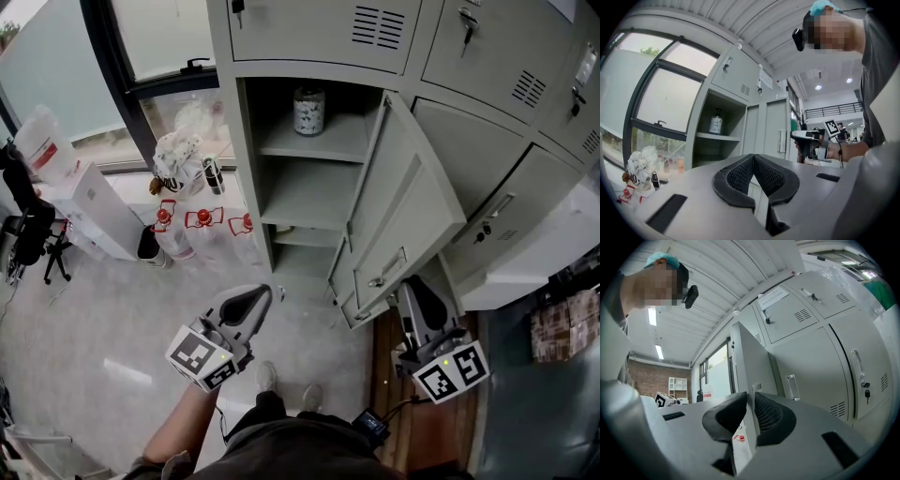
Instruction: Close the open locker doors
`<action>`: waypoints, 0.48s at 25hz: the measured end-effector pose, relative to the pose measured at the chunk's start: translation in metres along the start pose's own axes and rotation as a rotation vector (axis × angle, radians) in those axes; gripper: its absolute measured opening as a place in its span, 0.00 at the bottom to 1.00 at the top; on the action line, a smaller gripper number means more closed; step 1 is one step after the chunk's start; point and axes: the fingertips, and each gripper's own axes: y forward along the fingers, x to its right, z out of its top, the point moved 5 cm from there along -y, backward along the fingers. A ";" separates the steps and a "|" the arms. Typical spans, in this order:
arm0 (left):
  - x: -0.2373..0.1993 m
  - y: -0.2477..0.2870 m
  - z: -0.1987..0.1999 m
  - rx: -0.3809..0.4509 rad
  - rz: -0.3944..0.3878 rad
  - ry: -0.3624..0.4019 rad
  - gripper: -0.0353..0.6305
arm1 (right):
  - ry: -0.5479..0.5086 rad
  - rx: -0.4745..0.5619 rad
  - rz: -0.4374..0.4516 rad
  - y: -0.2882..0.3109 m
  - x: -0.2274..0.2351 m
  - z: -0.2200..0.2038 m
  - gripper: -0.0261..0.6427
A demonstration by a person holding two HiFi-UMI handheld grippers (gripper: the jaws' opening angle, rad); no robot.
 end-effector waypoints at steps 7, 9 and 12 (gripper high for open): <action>-0.013 -0.016 0.002 0.004 0.018 0.001 0.07 | -0.019 -0.014 0.024 0.014 -0.022 -0.005 0.06; -0.017 -0.019 0.003 0.006 0.021 0.001 0.07 | -0.031 -0.021 0.031 0.020 -0.030 -0.006 0.06; -0.022 -0.024 0.005 0.006 0.022 0.001 0.07 | -0.042 -0.030 0.042 0.030 -0.042 -0.008 0.06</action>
